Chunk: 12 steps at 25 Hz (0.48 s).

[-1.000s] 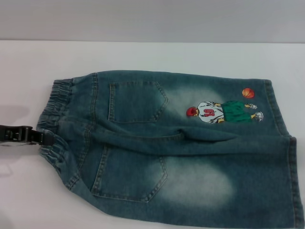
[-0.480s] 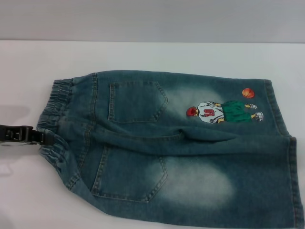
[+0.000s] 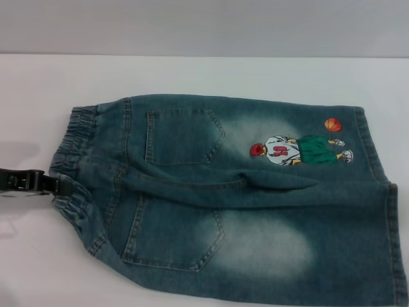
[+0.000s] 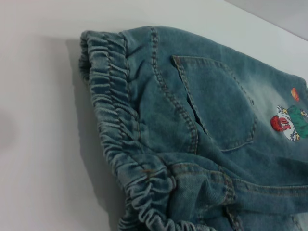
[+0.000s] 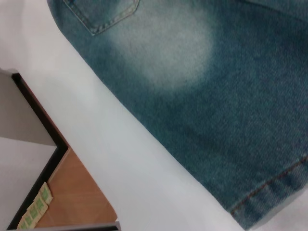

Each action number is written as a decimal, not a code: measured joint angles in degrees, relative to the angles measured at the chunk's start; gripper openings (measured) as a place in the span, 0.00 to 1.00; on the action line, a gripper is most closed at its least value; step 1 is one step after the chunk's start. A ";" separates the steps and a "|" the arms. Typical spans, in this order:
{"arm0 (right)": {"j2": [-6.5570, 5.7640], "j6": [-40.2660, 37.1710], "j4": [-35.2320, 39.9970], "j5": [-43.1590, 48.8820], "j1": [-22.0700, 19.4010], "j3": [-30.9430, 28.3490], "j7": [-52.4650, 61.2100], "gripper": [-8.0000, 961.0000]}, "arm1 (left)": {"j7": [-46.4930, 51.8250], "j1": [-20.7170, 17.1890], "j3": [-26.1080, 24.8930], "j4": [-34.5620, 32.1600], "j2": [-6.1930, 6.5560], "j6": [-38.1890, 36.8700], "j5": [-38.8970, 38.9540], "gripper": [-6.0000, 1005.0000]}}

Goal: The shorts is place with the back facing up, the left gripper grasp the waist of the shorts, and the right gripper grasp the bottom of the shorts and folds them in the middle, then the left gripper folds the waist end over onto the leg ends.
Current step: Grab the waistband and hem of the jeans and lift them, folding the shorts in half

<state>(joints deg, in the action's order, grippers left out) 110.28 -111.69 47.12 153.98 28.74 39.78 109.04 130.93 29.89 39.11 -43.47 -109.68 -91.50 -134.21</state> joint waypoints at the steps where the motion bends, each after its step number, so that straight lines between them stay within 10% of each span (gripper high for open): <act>1: 0.04 0.19 -0.18 0.02 -0.01 0.25 0.08 0.62 | 0.01 -0.08 0.00 0.04 0.00 0.00 0.00 0.05; 12: 0.70 1.96 -0.58 0.10 0.00 1.26 0.29 0.62 | 0.02 -0.24 0.00 0.15 0.00 -0.07 0.00 0.05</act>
<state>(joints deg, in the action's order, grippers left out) 110.98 -109.73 46.54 154.07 28.74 41.04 109.34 130.96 29.65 39.11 -43.32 -109.68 -91.56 -134.20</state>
